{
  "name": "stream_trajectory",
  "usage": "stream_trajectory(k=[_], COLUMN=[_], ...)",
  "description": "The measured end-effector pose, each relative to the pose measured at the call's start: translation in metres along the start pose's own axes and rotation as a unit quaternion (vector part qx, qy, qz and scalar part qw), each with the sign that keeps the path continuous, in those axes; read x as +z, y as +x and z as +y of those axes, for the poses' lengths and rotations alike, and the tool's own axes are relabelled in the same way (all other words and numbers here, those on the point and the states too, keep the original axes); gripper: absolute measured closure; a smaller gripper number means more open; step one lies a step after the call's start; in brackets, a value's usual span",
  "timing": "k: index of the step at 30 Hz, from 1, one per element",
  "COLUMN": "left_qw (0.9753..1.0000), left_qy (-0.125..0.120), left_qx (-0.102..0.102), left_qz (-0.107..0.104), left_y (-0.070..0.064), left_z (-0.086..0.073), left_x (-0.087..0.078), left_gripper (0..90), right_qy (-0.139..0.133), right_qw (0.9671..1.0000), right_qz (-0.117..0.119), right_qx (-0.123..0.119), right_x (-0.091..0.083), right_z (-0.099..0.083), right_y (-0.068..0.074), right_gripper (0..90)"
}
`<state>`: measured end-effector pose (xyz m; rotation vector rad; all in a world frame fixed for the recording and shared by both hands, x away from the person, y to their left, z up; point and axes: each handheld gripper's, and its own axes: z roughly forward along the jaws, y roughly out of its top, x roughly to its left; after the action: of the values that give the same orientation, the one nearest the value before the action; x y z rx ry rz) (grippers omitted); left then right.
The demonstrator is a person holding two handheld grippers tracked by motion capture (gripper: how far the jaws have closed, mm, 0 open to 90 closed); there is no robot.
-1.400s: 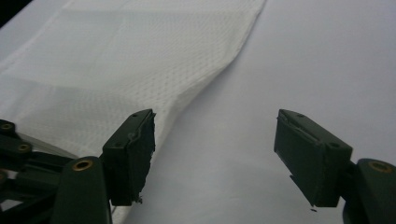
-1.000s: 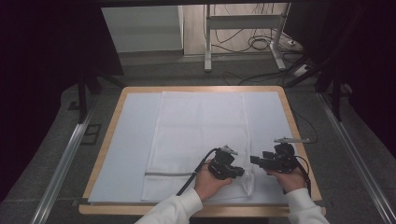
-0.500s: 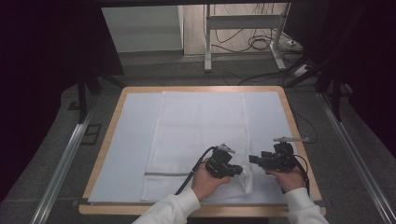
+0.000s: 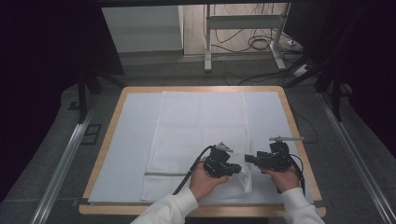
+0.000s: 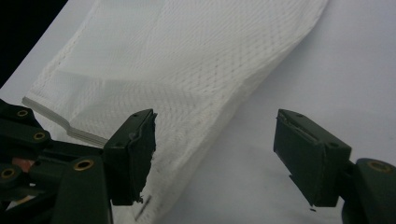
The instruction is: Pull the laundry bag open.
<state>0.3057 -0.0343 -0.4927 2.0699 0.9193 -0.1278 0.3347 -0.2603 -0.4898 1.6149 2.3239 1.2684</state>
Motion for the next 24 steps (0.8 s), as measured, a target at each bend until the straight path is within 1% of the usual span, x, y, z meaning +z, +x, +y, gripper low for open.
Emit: stream_trajectory(k=[2,4,9,12,16,19,21,24], left_qw=[1.0000,1.0000,1.0000,1.0000,1.0000,1.0000,1.0000,1.0000], left_qy=[0.000,0.000,-0.003,-0.003,-0.004,-0.003,-0.003,0.000], left_qx=[0.001,0.001,0.002,0.002,0.003,0.004,0.005,0.006], left_qz=[0.000,0.000,-0.001,-0.001,-0.003,-0.002,-0.002,-0.001], left_y=[0.000,-0.001,-0.001,-0.001,-0.002,-0.002,-0.002,-0.002], left_z=[0.000,0.000,0.000,0.000,0.000,0.000,-0.001,-0.001], left_x=[0.000,0.000,-0.002,-0.002,-0.001,-0.001,-0.001,0.000], left_gripper=[87.2,87.2,87.2,87.2,87.2,87.2,87.2,87.2], right_qy=[0.003,0.006,0.014,0.019,0.026,0.035,0.043,0.052], right_qw=[1.0000,1.0000,0.9998,0.9995,0.9989,0.9985,0.9979,0.9966], right_qz=[0.008,0.006,0.008,0.018,0.025,0.029,0.040,0.055], right_qx=[0.002,0.003,0.014,0.020,0.029,0.030,0.027,0.032], right_x=[0.005,0.008,0.015,0.022,0.031,0.036,0.039,0.043], right_z=[0.001,0.001,0.002,0.001,0.002,0.002,0.002,0.001], right_y=[0.002,0.003,0.004,0.004,0.006,0.007,0.007,0.007], right_gripper=[29.5,29.9,30.6,31.3,33.3,37.6,42.2,49.1])
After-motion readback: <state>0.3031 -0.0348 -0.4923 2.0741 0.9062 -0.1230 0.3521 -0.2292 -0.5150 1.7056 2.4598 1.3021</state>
